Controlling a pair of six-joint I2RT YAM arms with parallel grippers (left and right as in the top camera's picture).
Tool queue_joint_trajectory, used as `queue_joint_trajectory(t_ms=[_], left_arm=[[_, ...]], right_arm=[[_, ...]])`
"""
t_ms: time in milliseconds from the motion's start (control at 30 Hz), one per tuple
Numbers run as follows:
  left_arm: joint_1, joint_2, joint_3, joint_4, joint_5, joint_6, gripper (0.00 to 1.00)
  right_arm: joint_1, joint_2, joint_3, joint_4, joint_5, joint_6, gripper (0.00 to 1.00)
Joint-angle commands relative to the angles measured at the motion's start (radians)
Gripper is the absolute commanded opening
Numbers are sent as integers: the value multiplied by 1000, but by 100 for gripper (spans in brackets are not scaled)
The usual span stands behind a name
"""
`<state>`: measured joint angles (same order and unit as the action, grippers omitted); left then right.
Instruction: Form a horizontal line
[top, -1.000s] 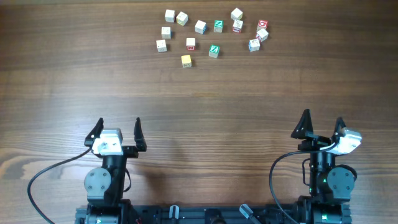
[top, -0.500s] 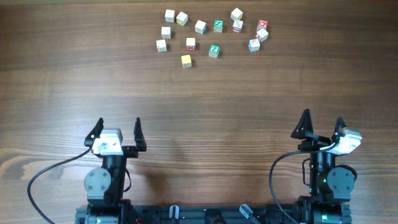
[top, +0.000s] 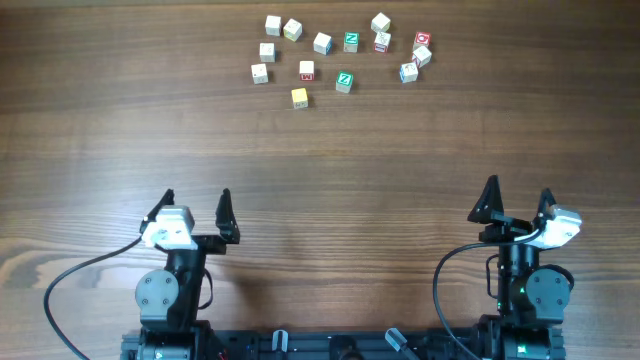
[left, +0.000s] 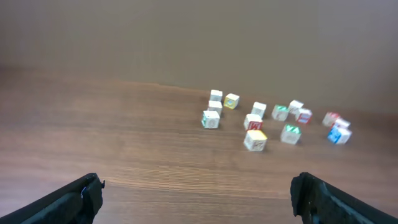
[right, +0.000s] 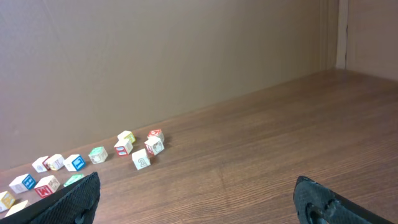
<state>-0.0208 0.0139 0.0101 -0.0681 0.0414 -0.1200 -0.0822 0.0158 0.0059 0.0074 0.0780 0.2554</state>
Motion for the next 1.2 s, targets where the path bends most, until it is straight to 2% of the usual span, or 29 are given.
queue_joint_trajectory(t_ms=[0, 367, 467, 633, 767, 933, 1167], left_arm=[[-5, -7, -5, -3, 24, -109, 100], [-5, -7, -4, 27, 31, -105, 100], [-5, -7, 8, 39, 73, -93, 100], [-5, -7, 95, 20, 173, -27, 100], [-5, 7, 236, -50, 178, -14, 100], [-5, 188, 480, -133, 178, -14, 100], [-5, 676, 943, -281, 179, -14, 100]], right_arm=[[-7, 2, -1, 5, -16, -17, 100], [-7, 2, -1, 5, -16, -17, 100], [-7, 2, -1, 5, -16, -17, 100], [-7, 2, -1, 5, -16, -17, 100], [-7, 2, -1, 5, -16, -17, 100], [-7, 2, -1, 5, -16, -16, 100], [-7, 2, -1, 5, -16, -17, 100]])
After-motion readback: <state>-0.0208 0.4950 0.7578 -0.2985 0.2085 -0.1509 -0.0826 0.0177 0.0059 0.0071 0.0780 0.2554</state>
